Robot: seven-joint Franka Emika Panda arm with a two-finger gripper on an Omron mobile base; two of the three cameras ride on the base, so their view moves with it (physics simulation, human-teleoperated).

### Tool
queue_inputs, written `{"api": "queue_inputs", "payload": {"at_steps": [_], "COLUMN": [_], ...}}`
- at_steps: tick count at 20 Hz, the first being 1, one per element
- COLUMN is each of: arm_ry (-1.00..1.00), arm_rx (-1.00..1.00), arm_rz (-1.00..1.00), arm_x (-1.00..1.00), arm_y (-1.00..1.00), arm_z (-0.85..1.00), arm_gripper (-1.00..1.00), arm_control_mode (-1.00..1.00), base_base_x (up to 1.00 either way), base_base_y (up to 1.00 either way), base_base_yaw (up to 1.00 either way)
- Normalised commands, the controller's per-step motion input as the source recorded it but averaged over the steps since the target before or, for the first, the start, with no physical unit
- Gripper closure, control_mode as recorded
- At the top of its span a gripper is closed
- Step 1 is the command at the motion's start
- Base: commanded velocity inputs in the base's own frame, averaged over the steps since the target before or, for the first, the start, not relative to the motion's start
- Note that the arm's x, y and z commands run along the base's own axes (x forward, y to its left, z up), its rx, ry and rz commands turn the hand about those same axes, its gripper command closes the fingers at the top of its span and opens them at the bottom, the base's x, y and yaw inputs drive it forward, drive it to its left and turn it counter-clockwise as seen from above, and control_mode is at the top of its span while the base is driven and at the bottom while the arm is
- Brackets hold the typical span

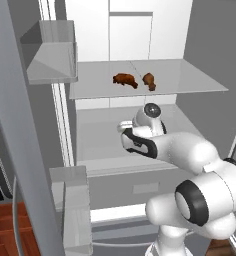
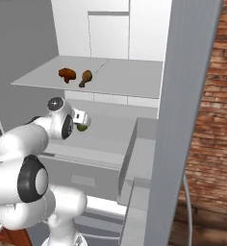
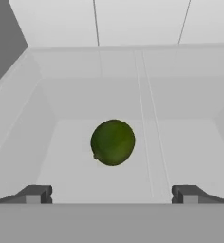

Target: Gather the lime and garlic from the fridge and place them on a tray on the dining counter. Then gather the chicken drumsticks from the fridge and place them on the other tray.

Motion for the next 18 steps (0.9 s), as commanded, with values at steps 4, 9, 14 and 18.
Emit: {"api": "queue_inputs", "payload": {"at_steps": [4,9,14,18], "arm_ry": [0.04,0.0,0.0,0.0], "arm_rx": [0.0,0.0,0.0,0.0], "arm_rz": [0.0,0.0,0.0,0.0], "arm_x": [0.03,0.02,0.07,0.22], "arm_y": [0.0,0.0,0.0,0.0], "arm_z": [-0.03,-0.08,-0.24,-0.14], "arm_gripper": [-1.0,-1.0,-1.0,-1.0], "arm_control_mode": [-1.0,-1.0,-1.0,-1.0], "base_base_x": [0.0,0.0,0.0,0.0], "base_base_y": [0.0,0.0,0.0,0.0], "base_base_yaw": [0.0,0.0,0.0,0.0]}}
